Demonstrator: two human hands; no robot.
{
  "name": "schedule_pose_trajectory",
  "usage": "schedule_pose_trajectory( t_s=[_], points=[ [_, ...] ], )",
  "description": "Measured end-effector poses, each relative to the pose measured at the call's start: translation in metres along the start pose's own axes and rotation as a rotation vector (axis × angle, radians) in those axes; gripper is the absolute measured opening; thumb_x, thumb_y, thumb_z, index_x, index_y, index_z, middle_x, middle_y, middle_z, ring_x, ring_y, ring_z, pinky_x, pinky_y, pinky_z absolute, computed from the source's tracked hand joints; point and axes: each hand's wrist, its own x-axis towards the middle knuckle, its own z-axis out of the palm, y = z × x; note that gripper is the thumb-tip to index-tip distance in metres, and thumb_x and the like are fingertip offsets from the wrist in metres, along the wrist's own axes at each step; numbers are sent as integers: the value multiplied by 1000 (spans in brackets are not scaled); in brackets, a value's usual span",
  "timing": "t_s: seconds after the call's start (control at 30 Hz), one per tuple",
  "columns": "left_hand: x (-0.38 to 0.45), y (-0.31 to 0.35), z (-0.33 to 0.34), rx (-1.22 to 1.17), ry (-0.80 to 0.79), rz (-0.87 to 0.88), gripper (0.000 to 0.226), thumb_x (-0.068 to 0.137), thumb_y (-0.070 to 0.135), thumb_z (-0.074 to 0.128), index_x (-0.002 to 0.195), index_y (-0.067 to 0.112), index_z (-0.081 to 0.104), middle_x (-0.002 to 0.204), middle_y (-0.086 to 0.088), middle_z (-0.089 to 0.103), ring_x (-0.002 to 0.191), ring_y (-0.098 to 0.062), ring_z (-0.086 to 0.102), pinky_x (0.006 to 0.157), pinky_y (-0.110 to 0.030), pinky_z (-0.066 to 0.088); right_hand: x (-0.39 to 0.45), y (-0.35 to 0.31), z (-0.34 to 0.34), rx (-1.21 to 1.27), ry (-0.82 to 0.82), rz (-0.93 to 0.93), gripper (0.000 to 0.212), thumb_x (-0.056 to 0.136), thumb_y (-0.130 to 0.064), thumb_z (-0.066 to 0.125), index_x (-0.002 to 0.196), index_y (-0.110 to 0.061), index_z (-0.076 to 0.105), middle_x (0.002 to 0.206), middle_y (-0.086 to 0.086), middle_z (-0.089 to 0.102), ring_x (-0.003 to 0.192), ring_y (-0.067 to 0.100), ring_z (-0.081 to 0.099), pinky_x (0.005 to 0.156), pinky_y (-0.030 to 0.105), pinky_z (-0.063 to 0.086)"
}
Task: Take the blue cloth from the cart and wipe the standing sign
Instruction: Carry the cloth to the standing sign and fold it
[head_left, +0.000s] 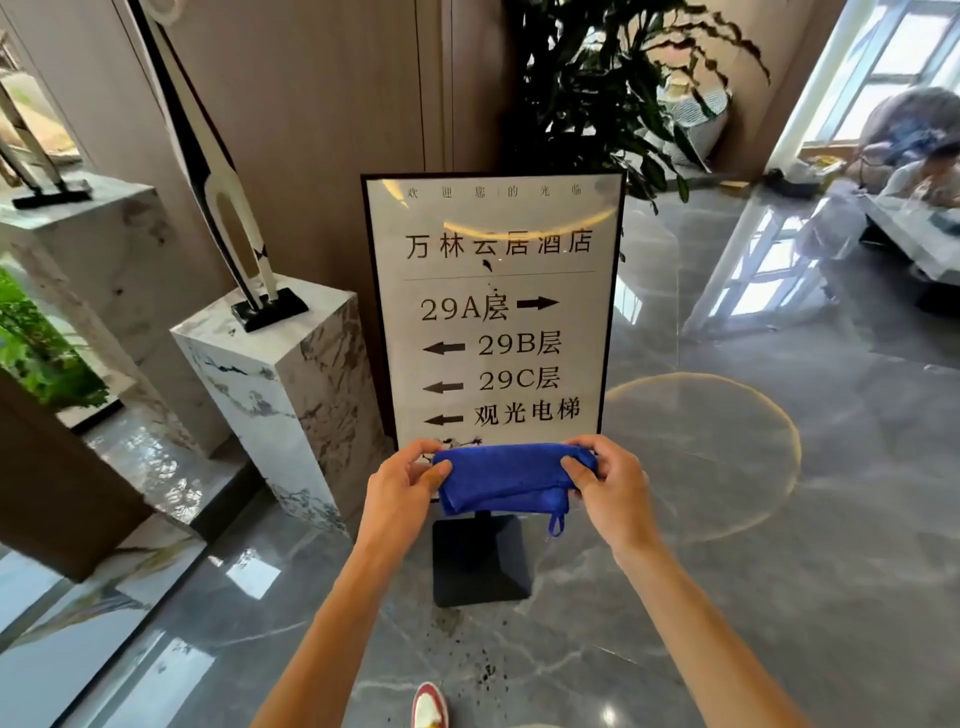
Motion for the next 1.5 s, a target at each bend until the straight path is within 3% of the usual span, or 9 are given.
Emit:
schedule_pose_trajectory(
  t_s=[0.33, 0.43, 0.67, 0.9, 1.0, 1.1, 1.23, 1.33, 1.5],
  points=[
    [97, -7, 6, -256, -38, 4, 10, 99, 17, 62, 99, 26, 66, 83, -4, 78, 77, -24, 73, 65, -32, 59, 83, -5, 31, 83, 52, 27, 32, 95, -6, 66, 92, -38, 63, 93, -1, 74, 90, 25, 71, 80, 45, 61],
    [123, -10, 9, -393, -53, -54, 6, 99, 17, 62, 102, 20, 66, 89, -7, 79, 84, -30, 74, 72, -40, 61, 109, -4, 41, 142, 38, 54, 28, 95, -6, 65, 94, -35, 66, 86, -5, 76, 84, 19, 73, 71, 32, 63],
    [167, -15, 11, -564, -125, -106, 13, 99, 9, 60, 110, 13, 66, 102, -11, 78, 93, -28, 74, 72, -31, 61, 147, 1, 52, 276, -27, 56, 20, 96, -8, 65, 106, -25, 68, 100, -10, 76, 94, 6, 72, 77, 18, 57],
    [187, -14, 32, -680, -117, -182, 16, 96, 12, 65, 106, 23, 70, 109, -4, 74, 97, -24, 74, 67, -42, 61, 171, 16, 48, 544, -76, 167, 25, 85, -9, 64, 107, -18, 70, 105, 4, 75, 94, 17, 70, 73, 28, 53],
    [192, -13, 45, -602, -44, -173, 6, 93, 24, 70, 98, 28, 70, 102, -2, 73, 93, -23, 71, 65, -36, 58, 182, 19, 48, 696, -60, 248, 10, 87, -11, 71, 97, -13, 67, 95, 9, 72, 88, 22, 66, 68, 30, 51],
    [195, -9, 61, -534, 5, -120, 19, 93, 12, 70, 90, 31, 68, 97, 2, 70, 90, -20, 63, 63, -28, 53, 188, 21, 45, 924, -109, 388, 27, 72, -11, 85, 90, -13, 64, 97, 15, 68, 88, 30, 66, 71, 38, 54],
    [198, 4, 75, -533, -16, -111, 24, 93, 7, 68, 93, 30, 67, 107, 1, 72, 94, -27, 68, 66, -31, 55, 184, 34, 41, 1102, -314, 567, 42, 86, -23, 69, 123, -3, 67, 129, 25, 65, 106, 39, 68, 85, 47, 56],
    [202, 17, 83, -568, -58, -59, 19, 89, 8, 71, 93, 27, 68, 106, -1, 73, 95, -24, 70, 70, -30, 56, 180, 49, 43, 1241, -337, 597, 47, 94, -31, 56, 129, -1, 66, 139, 26, 59, 119, 42, 64, 102, 54, 49],
    [204, 33, 91, -630, -167, -45, 14, 82, 13, 72, 94, 20, 69, 108, -2, 71, 96, -19, 71, 72, -27, 57, 167, 53, 54, 1422, -424, 629, 72, 80, -41, 83, 138, -4, 59, 147, 24, 53, 132, 44, 54, 106, 55, 47]
  ],
)
